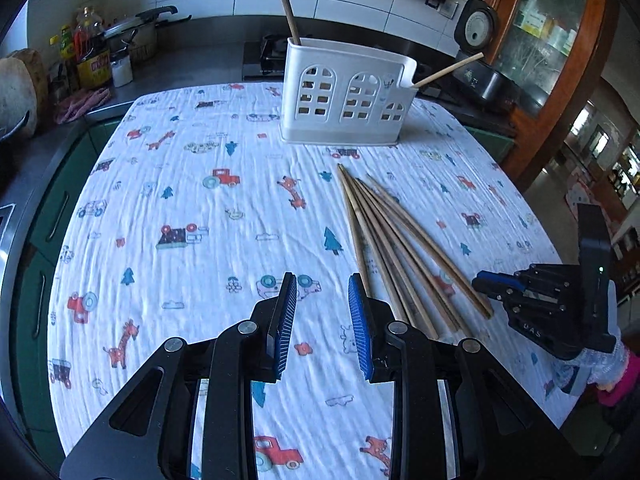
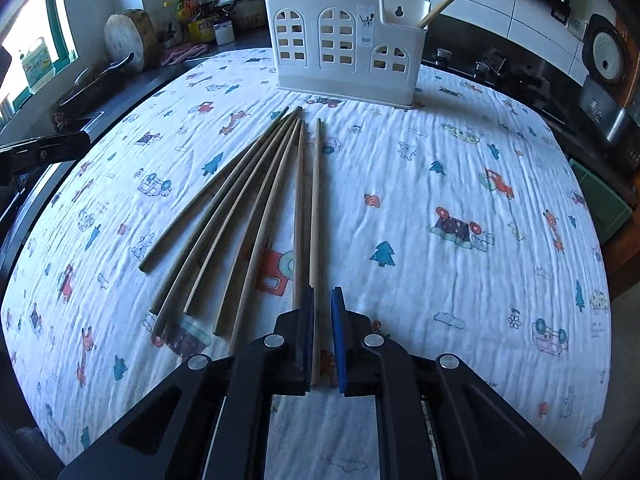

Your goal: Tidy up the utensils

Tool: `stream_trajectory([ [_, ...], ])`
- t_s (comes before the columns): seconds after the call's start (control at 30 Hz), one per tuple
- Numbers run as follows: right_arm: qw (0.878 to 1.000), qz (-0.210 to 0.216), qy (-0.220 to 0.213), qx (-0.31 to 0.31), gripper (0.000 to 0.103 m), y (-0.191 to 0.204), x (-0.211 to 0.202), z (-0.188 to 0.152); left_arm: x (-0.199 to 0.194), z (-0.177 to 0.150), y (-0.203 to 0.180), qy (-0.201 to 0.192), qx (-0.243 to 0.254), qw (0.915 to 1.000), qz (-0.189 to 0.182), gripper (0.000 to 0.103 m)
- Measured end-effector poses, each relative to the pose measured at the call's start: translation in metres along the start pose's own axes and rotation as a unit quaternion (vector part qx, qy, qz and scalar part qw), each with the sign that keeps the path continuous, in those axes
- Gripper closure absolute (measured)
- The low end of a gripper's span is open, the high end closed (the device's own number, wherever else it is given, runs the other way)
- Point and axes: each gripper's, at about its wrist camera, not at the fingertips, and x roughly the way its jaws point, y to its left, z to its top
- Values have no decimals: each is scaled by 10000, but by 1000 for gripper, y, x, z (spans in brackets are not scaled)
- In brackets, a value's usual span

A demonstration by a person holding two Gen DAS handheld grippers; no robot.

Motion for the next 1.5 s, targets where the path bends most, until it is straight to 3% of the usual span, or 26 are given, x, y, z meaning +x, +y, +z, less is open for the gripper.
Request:
stream_trajectory([
  [0.63,9997,40,151,-196,96,6,8,-5,27,-19,-18,434,85,9987,-265,76],
  [1.0,9999,114,51,92,96,1,5,-9,54,-21,-30,579,29,9977,-356,76],
  [1.2,9996,109,-190,169,96,2,-14,-4,71,-17,-32,605,-14,9978,-276,79],
  [1.5,9958,-32,-898,159,96,0,-69,20,88,-16,-31,693,-129,9973,-203,86],
])
